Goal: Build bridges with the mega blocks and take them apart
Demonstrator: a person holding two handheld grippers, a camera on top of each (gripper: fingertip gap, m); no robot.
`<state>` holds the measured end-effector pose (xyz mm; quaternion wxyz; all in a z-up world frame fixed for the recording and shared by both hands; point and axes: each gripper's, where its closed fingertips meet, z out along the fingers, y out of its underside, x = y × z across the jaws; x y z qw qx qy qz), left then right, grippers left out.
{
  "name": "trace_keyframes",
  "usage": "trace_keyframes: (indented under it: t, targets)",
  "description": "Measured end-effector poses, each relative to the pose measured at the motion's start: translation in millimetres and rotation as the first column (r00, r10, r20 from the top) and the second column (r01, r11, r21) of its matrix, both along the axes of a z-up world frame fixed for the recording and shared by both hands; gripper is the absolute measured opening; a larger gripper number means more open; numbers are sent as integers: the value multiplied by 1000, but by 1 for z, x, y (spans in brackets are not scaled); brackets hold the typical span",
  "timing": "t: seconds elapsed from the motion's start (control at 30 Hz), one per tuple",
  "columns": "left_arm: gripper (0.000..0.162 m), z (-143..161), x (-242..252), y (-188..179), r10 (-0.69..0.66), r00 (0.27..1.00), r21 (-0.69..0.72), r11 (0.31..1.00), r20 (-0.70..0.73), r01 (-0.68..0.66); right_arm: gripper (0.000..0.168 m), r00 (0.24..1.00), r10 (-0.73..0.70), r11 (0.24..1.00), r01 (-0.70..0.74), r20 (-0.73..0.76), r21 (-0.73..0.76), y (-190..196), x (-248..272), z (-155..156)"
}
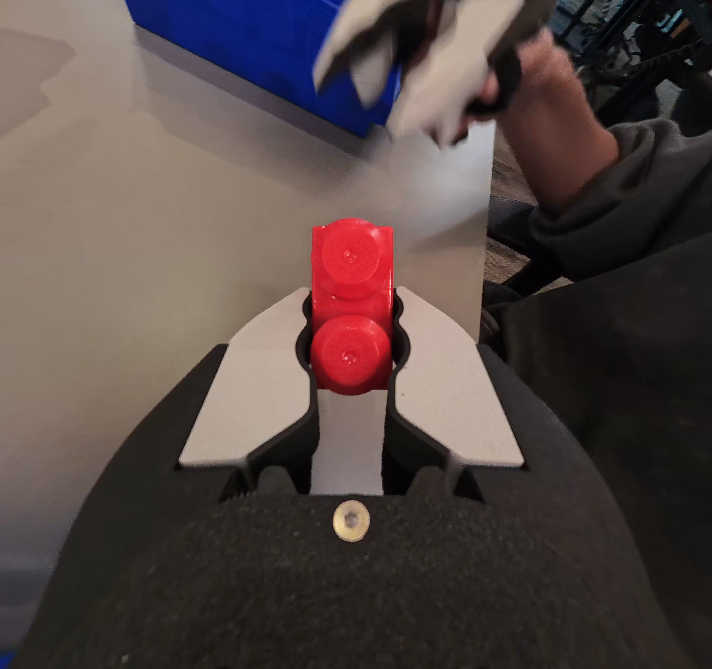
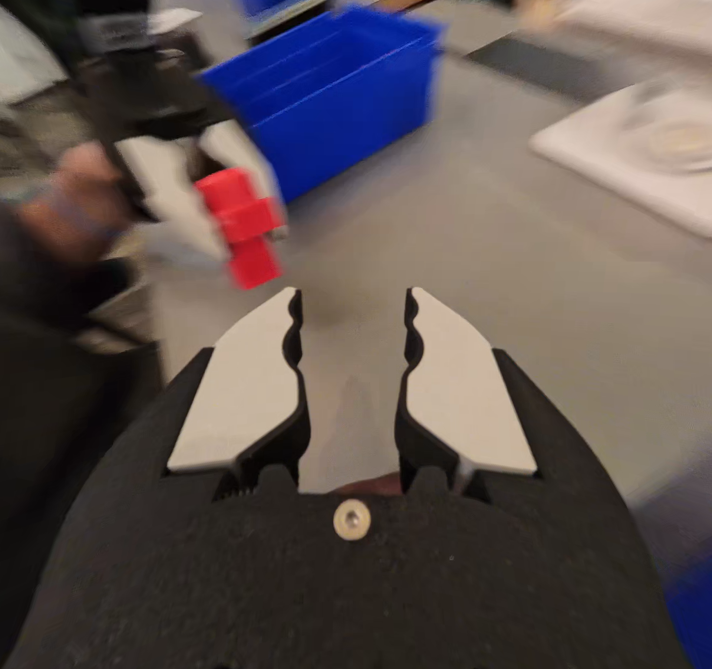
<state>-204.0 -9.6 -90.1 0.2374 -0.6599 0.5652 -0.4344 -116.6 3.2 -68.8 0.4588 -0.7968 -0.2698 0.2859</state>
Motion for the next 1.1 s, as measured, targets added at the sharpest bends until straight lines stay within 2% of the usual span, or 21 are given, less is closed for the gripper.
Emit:
trace_keyframes:
  t: [0.1, 0.23, 0.3, 0.33, 0.37, 0.4, 0.6, 0.7, 0.73, 0.8, 0.97, 1.03, 1.1]
  targets:
    - [36, 3, 7, -7, -46, 997, -68, 996, 54, 50, 60, 982, 172, 979, -179, -80, -95, -32, -51, -32]
    - [36, 14, 15, -18, -72, 987, -176, 980, 145, 97, 61, 942, 257, 952, -285, -216, -114, -45, -94, -34]
    - [36, 15, 19, -21, -71, 983, -208, 972, 167, 106, 60, 947, 215, 965, -244, -239, -98, -35, -102, -33]
    - [36, 15, 20, -22, -65, 983, -219, 970, 172, 103, 56, 945, 212, 965, -243, -249, -102, -34, -103, -34]
    - [36, 16, 21, -21, -55, 982, -227, 969, 179, 96, 43, 942, 221, 959, -257, -251, -120, -35, -104, -36]
    - [36, 15, 21, -21, -50, 982, -235, 968, 182, 92, 41, 941, 224, 957, -262, -253, -127, -34, -103, -38]
    - [36, 9, 11, -30, -120, 985, -200, 969, 126, 143, 37, 926, 338, 925, -360, -170, -120, -46, -101, -43]
    - [36, 4, 3, -34, -155, 986, -112, 981, 58, 160, 37, 921, 388, 910, -389, -36, -145, -53, -87, -57]
    - [36, 9, -2, -29, -145, 988, -89, 985, 53, 149, 37, 926, 377, 918, -369, 32, -145, -51, -75, -65]
    - [36, 24, -19, -18, -126, 989, -80, 988, 75, 132, 37, 917, 392, 912, -376, 74, -167, -57, -50, -68]
    - [36, 32, -37, -8, -78, 986, -54, 995, 145, 87, 37, 931, 359, 926, -347, 67, -151, -63, -11, -47]
    - [36, 21, -28, -5, -39, 993, -28, 999, 111, 42, 37, 935, 342, 936, -331, 93, -121, -64, 2, -30]
    - [36, 9, -20, -2, -3, 998, 27, 1000, 57, 2, 37, 952, 241, 970, -239, 188, -35, -58, 35, -2]
